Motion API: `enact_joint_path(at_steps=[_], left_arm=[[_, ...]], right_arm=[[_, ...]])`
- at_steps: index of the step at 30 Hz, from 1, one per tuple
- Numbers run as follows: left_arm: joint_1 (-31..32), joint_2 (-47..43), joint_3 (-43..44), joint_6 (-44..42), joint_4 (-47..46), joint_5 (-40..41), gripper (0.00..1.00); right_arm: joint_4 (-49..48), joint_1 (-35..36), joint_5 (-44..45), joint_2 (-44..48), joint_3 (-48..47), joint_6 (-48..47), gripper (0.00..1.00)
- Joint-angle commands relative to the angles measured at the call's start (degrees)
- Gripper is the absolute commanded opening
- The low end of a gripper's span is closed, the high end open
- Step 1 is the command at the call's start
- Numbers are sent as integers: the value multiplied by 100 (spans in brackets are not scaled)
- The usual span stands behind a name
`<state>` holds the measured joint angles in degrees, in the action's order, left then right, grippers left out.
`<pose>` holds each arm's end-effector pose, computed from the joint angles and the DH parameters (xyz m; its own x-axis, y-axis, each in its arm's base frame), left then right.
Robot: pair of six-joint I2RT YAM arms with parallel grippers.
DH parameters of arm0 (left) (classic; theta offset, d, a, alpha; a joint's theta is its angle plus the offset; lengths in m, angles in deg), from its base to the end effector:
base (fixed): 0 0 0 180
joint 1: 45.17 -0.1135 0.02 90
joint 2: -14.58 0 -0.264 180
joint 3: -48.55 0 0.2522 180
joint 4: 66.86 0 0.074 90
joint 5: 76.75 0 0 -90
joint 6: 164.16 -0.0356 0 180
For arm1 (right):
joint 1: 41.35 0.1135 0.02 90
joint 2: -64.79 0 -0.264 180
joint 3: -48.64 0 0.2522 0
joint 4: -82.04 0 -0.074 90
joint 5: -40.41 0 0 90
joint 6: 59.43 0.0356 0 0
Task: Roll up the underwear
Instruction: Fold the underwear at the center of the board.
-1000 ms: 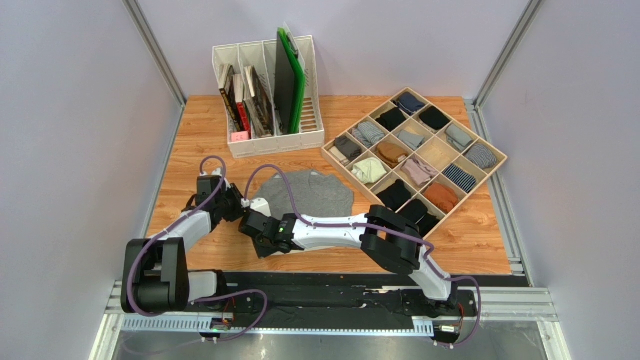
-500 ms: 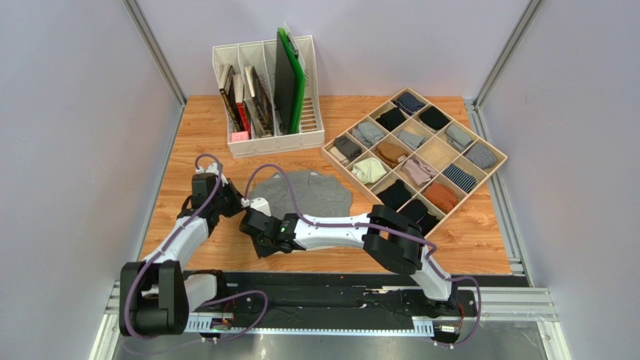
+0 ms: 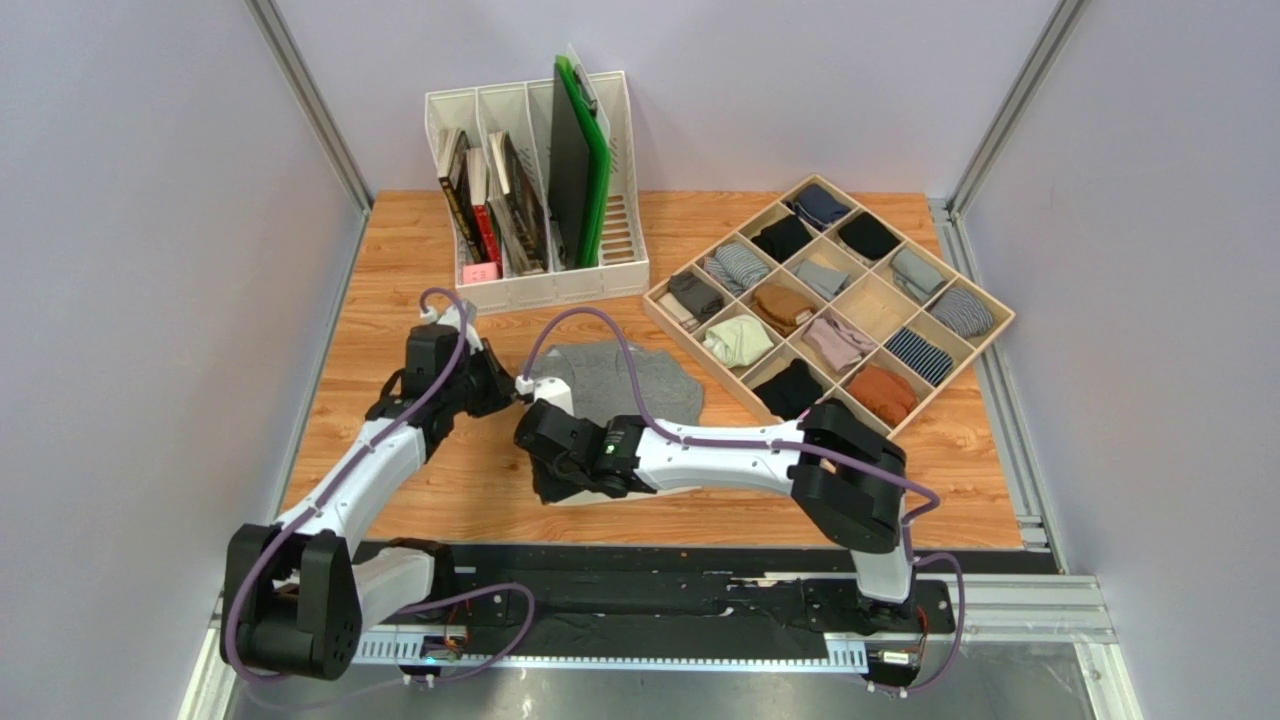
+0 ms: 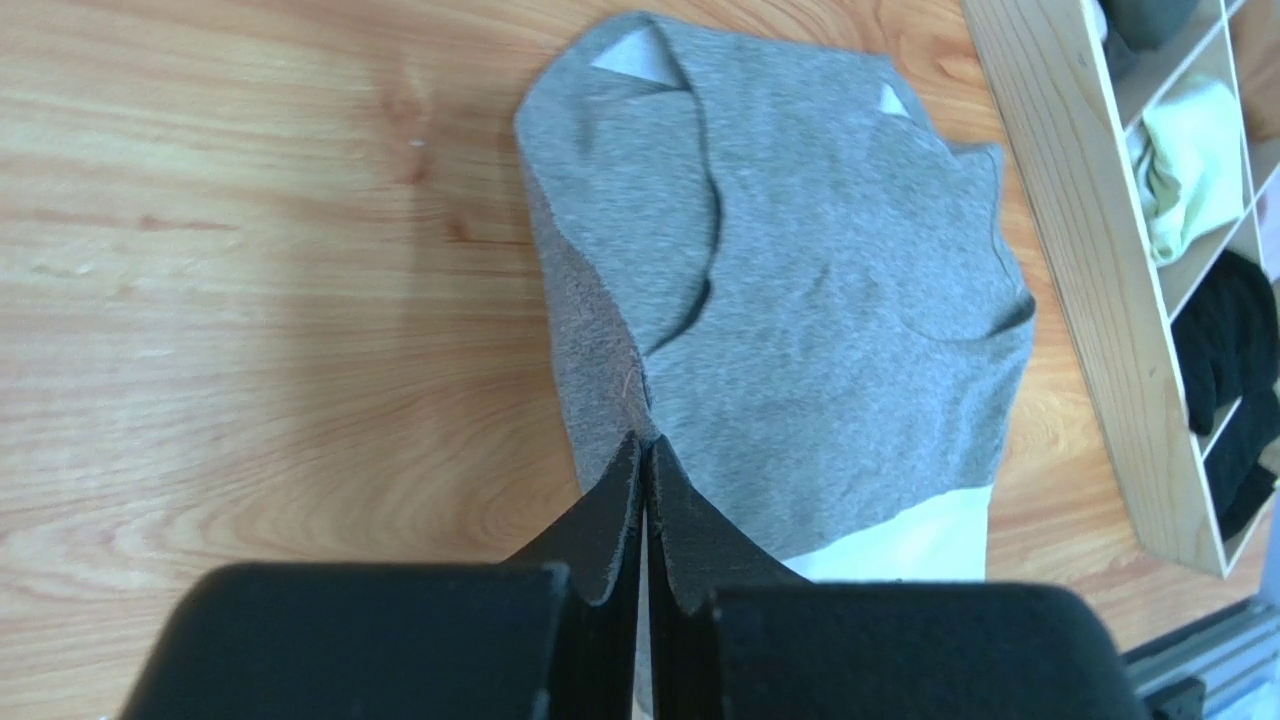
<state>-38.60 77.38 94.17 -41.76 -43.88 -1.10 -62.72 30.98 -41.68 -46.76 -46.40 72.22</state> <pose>0.2207 -0.0343 0.2038 -0.7012 -0.4418 -0.5596 -0.0908 0.8339 -0.5445 0.1341 0.4048 0.2016 -0.7881 -0.3054 -0.5344 -0.5275 0.7826 0.3307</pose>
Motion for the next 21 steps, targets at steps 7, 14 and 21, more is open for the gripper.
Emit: enact_joint_path(at_steps=[7, 14, 21], left_arm=[[1021, 820, 1226, -243, 300, 503, 0], [2048, 1550, 1981, -155, 380, 969, 0], [2787, 2428, 2799, -146, 520, 1338, 0]], right_arm=[[-240, -351, 106, 1038, 1077, 397, 0], [-170, -554, 299, 1740, 1824, 572, 0], [93, -808, 519, 2294, 2467, 774, 0]])
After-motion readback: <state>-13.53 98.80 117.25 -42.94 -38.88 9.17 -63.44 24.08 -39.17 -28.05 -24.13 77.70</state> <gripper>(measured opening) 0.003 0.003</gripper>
